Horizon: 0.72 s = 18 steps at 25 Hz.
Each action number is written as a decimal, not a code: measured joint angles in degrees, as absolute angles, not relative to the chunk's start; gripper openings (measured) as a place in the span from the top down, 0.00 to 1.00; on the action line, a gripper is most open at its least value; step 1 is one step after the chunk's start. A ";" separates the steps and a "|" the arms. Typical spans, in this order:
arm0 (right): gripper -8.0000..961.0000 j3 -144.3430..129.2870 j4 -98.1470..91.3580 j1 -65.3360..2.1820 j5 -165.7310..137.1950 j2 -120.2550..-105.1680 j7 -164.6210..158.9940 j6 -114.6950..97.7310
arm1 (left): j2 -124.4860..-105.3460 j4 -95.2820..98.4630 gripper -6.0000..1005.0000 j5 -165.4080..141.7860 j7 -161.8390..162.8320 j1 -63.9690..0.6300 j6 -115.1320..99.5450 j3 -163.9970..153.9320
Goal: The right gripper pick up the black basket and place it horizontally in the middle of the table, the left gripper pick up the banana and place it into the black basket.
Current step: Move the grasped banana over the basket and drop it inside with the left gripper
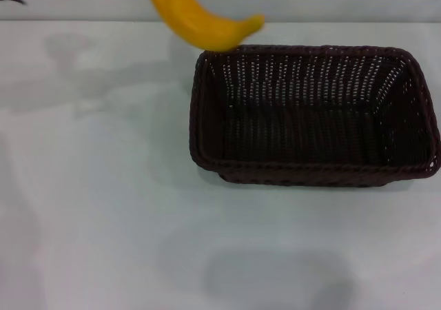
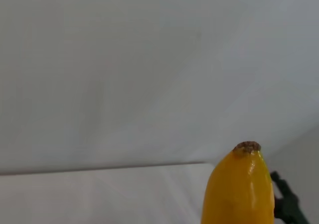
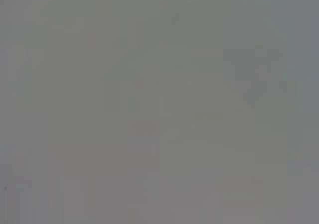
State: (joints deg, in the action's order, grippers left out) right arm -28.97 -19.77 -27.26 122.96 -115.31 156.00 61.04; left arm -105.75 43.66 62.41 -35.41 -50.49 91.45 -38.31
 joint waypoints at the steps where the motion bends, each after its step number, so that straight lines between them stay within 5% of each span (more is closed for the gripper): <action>1: 0.16 -28.97 -19.64 -27.37 122.96 -115.31 156.12 61.22 | -106.04 41.76 0.48 62.62 -36.41 -51.34 91.09 -38.31; 12: 0.16 -28.99 -19.43 -26.78 122.96 -115.31 156.12 63.11 | -109.31 37.64 0.42 62.62 -39.76 -56.28 88.10 -45.62; 18: 0.16 -28.93 -19.41 -25.42 122.95 -115.31 155.78 66.57 | -109.69 40.57 0.18 63.63 -44.39 -52.82 83.99 -45.31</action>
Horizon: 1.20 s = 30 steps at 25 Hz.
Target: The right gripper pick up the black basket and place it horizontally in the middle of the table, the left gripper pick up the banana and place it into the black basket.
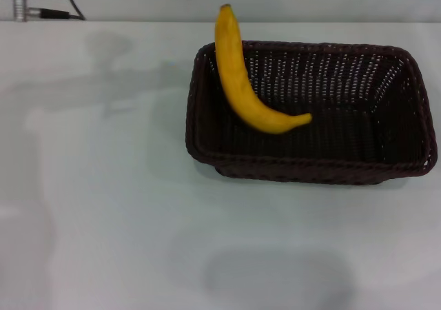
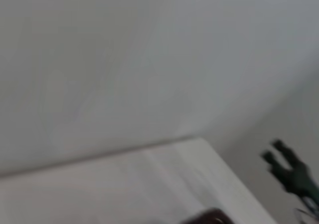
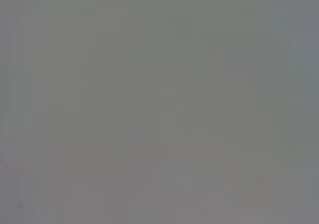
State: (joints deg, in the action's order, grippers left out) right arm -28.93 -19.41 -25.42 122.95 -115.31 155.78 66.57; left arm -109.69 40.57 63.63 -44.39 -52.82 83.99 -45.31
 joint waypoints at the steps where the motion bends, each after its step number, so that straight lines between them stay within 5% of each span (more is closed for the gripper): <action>1: 0.16 -28.93 -19.40 -25.29 122.95 -115.31 155.77 67.17 | -110.02 42.55 0.17 64.01 -46.23 -50.88 82.60 -45.26; 14: 0.16 -28.92 -14.84 -24.32 124.79 -115.38 156.04 74.40 | -119.17 52.93 0.11 94.56 -95.44 -21.91 67.48 -45.40; 20: 0.16 -28.91 -13.24 -23.62 125.77 -115.40 156.10 74.34 | -119.09 30.30 0.11 125.43 -132.00 -16.03 75.28 -45.37; 30: 0.16 -28.82 -8.85 -23.16 125.88 -115.50 156.16 74.75 | -119.48 8.69 0.11 145.76 -159.08 -15.15 84.91 -45.35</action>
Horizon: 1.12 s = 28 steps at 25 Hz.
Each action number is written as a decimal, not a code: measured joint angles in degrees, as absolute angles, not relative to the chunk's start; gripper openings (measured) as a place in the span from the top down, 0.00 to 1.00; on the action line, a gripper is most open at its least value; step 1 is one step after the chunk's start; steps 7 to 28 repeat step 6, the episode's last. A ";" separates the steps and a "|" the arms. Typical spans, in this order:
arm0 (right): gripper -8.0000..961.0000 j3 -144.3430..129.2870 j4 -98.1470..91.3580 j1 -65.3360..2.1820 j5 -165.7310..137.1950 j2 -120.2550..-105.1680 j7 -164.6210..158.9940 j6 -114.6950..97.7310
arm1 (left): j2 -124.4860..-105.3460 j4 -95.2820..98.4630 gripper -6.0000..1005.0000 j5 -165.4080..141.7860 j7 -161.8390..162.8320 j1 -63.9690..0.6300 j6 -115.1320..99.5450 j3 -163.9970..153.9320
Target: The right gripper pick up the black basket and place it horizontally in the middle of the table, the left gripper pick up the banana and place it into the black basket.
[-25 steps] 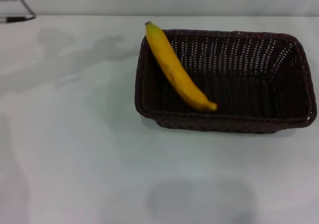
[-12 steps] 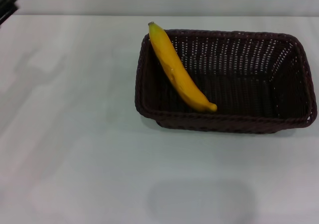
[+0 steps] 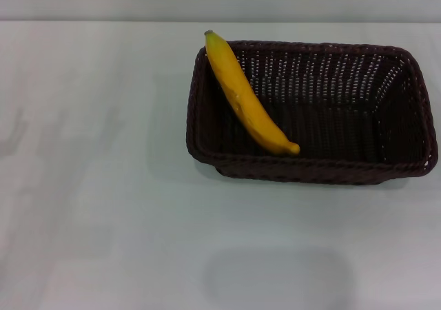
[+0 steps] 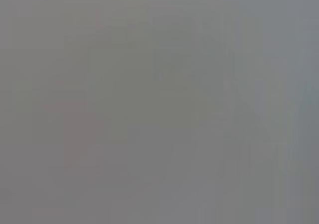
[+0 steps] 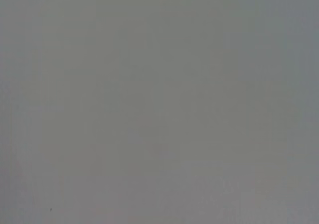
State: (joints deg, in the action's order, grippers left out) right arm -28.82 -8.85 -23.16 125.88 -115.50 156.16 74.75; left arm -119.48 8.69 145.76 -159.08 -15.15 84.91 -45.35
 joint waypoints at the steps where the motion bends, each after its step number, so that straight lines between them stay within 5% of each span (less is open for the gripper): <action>1: 0.16 -28.80 -8.66 -23.06 125.88 -115.51 156.17 74.79 | -119.48 8.36 0.11 145.92 -159.12 -14.85 85.13 -45.35; 28: 0.16 -27.18 -8.21 -22.68 125.87 -115.53 155.64 75.26 | -119.51 7.46 0.11 148.17 -159.64 -14.06 86.19 -45.35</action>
